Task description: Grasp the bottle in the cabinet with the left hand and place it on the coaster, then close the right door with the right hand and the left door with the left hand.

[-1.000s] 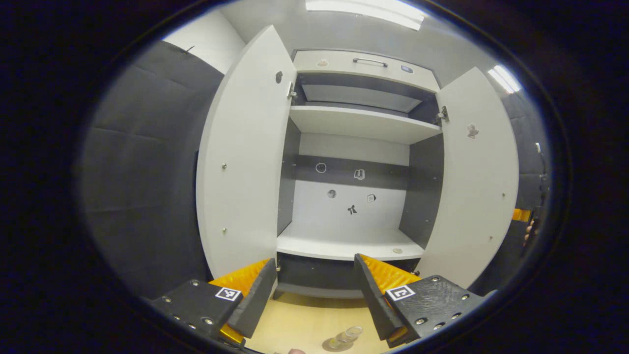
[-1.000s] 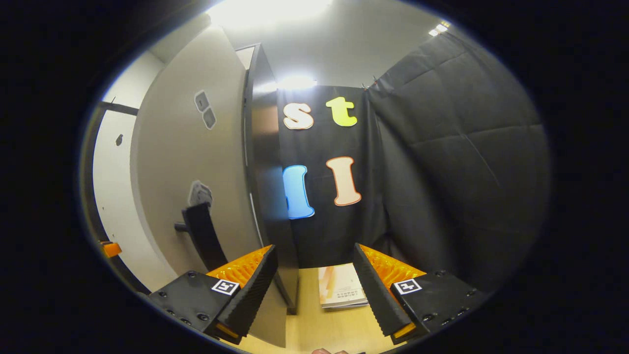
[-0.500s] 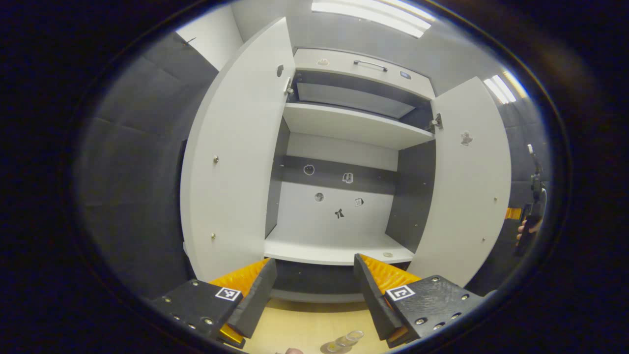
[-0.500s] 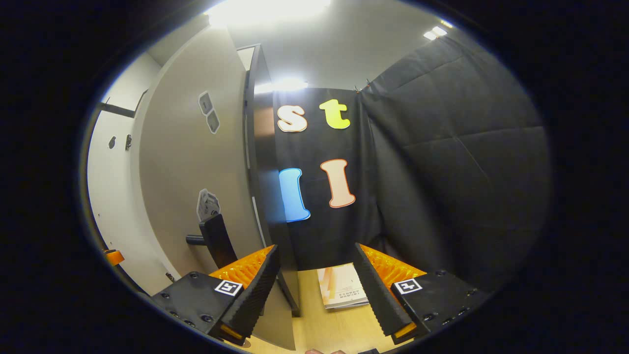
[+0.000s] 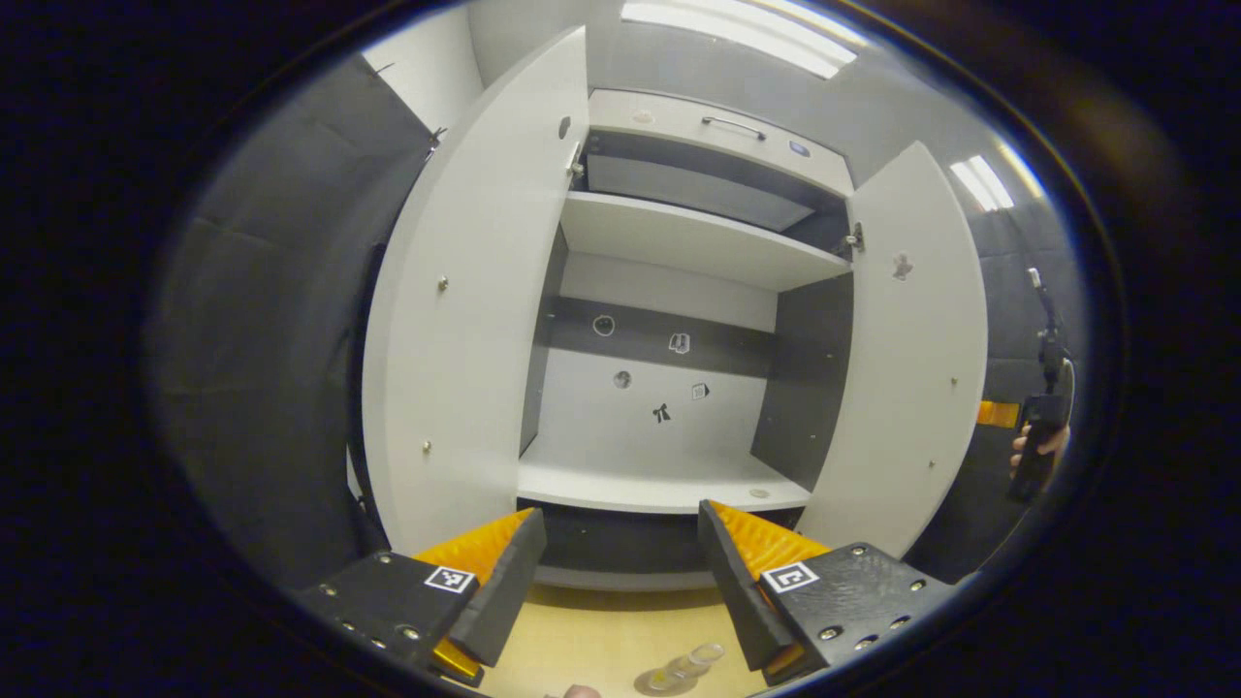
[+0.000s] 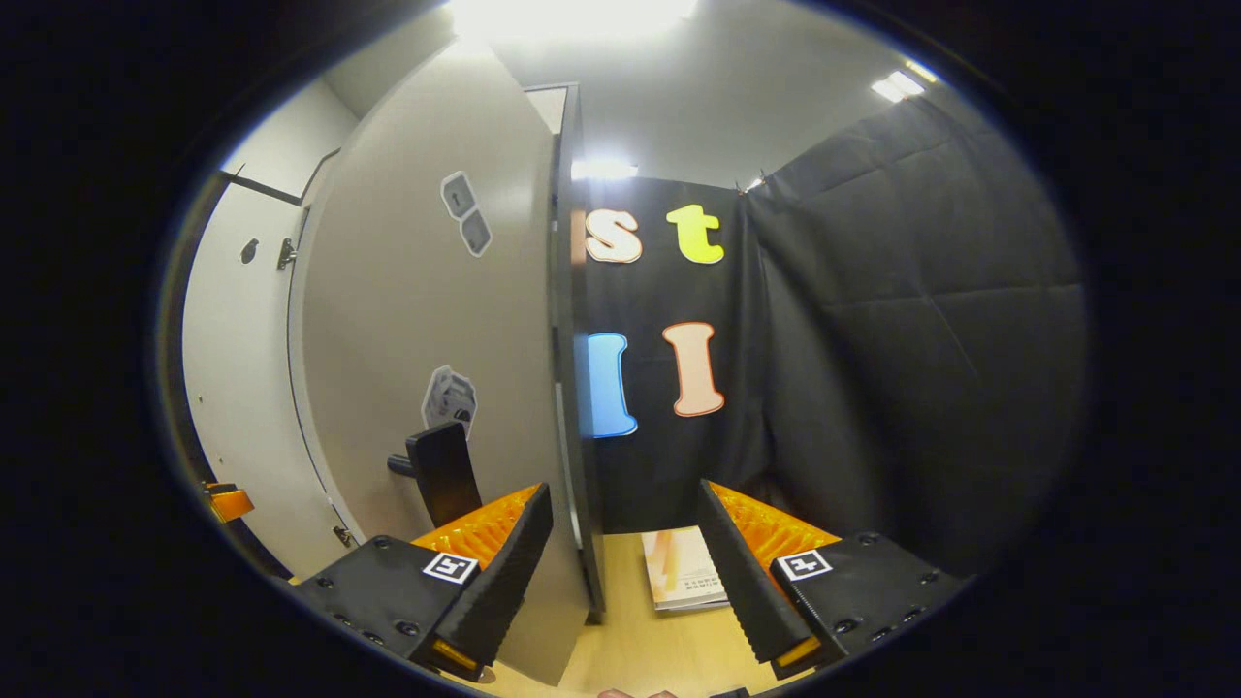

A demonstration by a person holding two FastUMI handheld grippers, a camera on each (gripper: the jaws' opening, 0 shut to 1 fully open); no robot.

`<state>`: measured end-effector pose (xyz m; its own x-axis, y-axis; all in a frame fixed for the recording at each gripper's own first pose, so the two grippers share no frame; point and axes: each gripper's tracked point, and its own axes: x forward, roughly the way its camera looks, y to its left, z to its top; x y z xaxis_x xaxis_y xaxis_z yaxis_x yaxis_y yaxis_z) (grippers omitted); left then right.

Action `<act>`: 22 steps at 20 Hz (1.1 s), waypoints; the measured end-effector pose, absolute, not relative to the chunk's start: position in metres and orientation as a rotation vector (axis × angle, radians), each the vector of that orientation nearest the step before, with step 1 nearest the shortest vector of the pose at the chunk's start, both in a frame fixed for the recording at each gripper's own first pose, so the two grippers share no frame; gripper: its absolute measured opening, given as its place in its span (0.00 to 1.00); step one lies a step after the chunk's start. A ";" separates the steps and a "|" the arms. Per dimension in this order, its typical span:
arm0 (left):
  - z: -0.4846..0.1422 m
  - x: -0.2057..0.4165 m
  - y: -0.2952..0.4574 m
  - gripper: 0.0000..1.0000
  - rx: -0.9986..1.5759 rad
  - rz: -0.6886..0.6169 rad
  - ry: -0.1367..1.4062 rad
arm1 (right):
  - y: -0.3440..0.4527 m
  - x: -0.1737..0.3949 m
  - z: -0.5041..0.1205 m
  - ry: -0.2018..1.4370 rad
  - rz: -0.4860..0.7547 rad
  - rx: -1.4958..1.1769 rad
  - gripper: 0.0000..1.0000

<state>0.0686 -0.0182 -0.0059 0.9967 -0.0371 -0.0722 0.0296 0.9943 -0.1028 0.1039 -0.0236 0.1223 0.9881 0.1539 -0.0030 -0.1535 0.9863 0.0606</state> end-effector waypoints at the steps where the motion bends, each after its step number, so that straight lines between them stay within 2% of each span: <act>1: -0.005 0.067 -0.015 0.91 -0.102 -0.033 0.072 | -0.012 0.104 0.122 0.016 0.182 0.061 0.96; 2: -0.004 0.065 -0.014 0.91 -0.103 -0.031 0.069 | -0.003 0.105 0.122 0.024 0.203 0.062 0.92; 3: -0.002 0.064 -0.011 0.91 -0.105 -0.029 0.066 | 0.005 0.106 0.121 0.029 0.220 0.066 0.96; 11: 0.000 0.033 0.024 0.91 -0.113 0.045 0.060 | 0.093 0.119 0.118 0.062 0.360 0.120 0.97; 22: 0.008 -0.027 0.124 0.91 -0.111 0.234 0.056 | 0.120 0.128 0.115 0.056 0.338 0.119 0.96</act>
<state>-0.0268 0.1242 0.0076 0.9713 0.2279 -0.0685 -0.2341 0.9667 -0.1033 0.1277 0.1198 0.1151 0.9421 0.3335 -0.0352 -0.3269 0.9366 0.1263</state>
